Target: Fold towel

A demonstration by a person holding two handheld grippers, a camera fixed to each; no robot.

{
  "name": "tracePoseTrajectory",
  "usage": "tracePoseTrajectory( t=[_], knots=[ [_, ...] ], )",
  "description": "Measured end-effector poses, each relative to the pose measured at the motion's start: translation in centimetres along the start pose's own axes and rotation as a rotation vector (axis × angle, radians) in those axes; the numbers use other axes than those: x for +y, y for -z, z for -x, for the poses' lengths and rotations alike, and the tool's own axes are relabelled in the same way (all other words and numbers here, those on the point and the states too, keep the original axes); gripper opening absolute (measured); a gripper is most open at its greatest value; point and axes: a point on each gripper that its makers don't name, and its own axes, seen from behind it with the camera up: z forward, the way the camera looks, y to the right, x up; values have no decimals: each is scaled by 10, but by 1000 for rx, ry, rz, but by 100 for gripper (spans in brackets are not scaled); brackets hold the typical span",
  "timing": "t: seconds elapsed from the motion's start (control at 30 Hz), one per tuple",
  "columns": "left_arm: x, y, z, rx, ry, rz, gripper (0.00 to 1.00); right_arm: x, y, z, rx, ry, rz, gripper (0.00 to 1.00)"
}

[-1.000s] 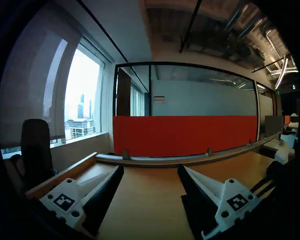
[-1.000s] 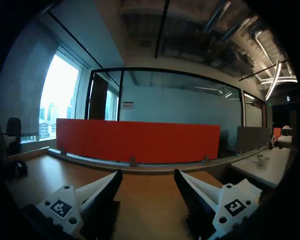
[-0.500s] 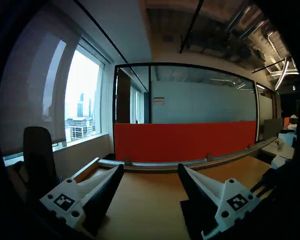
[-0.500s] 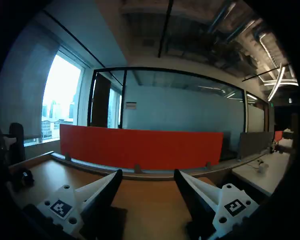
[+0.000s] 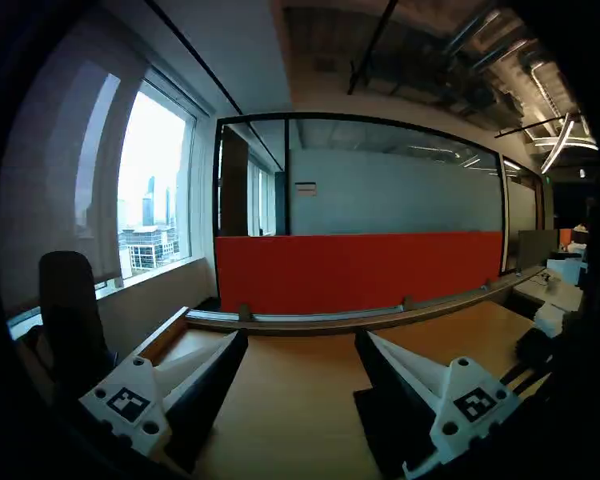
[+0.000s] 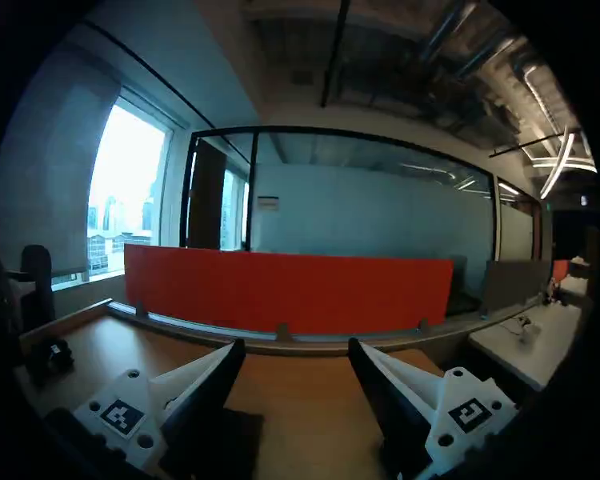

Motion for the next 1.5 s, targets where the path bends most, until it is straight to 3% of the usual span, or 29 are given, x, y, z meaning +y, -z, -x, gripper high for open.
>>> tracePoseTrajectory(
  t=[0.5, 1.0, 1.5],
  knots=[
    [20, -7, 13, -73, -44, 90, 100, -15, -1, 11, -46, 61, -114, 100],
    [36, -4, 42, -172, -106, 177, 100, -32, -1, 44, -139, 132, -249, 100],
    [76, 1, 91, -291, -164, 331, 100, -57, 17, 93, -295, 214, -438, 100]
  ],
)
